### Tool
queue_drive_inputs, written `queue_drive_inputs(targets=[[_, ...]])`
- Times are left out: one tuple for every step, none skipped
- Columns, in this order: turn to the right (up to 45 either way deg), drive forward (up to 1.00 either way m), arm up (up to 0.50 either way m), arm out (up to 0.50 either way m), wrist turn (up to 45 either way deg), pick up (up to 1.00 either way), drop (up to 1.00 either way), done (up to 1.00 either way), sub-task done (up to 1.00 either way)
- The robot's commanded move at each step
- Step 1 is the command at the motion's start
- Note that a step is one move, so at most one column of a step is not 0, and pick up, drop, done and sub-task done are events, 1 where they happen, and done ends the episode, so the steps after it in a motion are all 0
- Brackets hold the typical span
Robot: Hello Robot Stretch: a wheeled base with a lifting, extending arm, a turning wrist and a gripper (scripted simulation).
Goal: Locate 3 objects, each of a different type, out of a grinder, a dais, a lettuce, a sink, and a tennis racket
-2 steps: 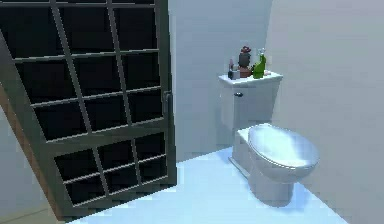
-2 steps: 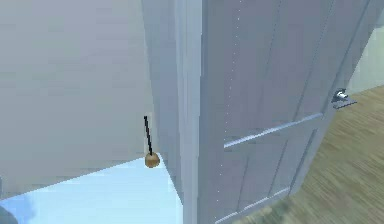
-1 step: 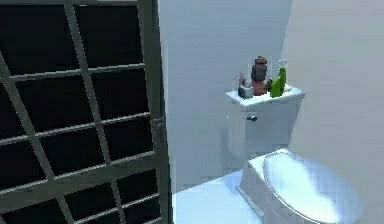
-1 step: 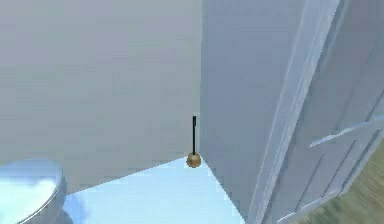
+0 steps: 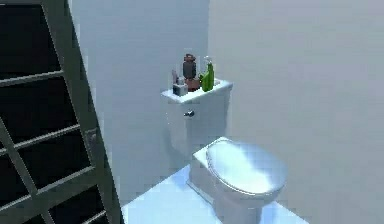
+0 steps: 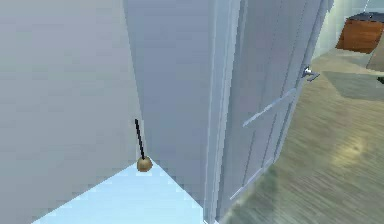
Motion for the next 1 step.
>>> queue_drive_inputs(targets=[[0.0,0.2,0.0,0.0,0.0,0.0,0.0,0.0,0.0]])
